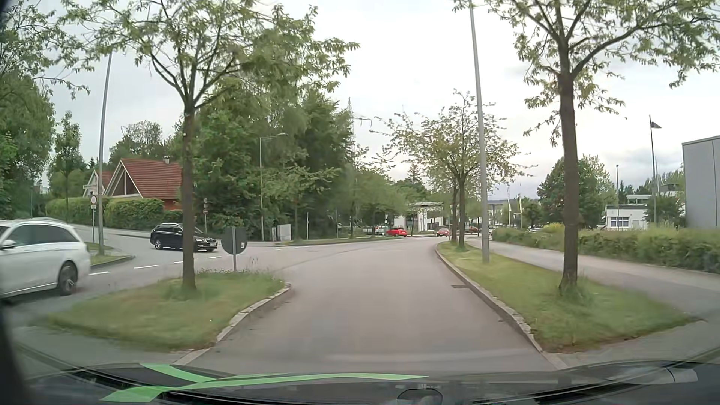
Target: Follow the waypoints while adhering to traffic rules and regulations
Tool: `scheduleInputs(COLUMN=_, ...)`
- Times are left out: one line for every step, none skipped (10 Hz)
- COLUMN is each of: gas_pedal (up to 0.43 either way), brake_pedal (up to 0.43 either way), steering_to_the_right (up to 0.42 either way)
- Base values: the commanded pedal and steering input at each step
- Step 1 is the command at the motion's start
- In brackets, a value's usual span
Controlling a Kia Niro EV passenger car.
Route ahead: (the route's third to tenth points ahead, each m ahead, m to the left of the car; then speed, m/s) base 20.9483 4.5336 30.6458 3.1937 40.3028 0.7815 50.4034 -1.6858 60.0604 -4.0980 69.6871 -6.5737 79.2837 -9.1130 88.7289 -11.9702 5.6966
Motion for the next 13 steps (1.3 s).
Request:
scheduleInputs(gas_pedal=0.059, brake_pedal=0.000, steering_to_the_right=-0.004)
scheduleInputs(gas_pedal=0.059, brake_pedal=0.000, steering_to_the_right=-0.004)
scheduleInputs(gas_pedal=0.059, brake_pedal=0.000, steering_to_the_right=-0.004)
scheduleInputs(gas_pedal=0.059, brake_pedal=0.000, steering_to_the_right=-0.004)
scheduleInputs(gas_pedal=0.059, brake_pedal=0.000, steering_to_the_right=-0.003)
scheduleInputs(gas_pedal=0.059, brake_pedal=0.000, steering_to_the_right=-0.003)
scheduleInputs(gas_pedal=0.059, brake_pedal=0.000, steering_to_the_right=-0.003)
scheduleInputs(gas_pedal=0.059, brake_pedal=0.000, steering_to_the_right=-0.003)
scheduleInputs(gas_pedal=0.059, brake_pedal=0.000, steering_to_the_right=-0.003)
scheduleInputs(gas_pedal=0.059, brake_pedal=0.000, steering_to_the_right=-0.003)
scheduleInputs(gas_pedal=0.059, brake_pedal=0.000, steering_to_the_right=-0.003)
scheduleInputs(gas_pedal=0.059, brake_pedal=0.000, steering_to_the_right=-0.002)
scheduleInputs(gas_pedal=0.059, brake_pedal=0.000, steering_to_the_right=-0.002)
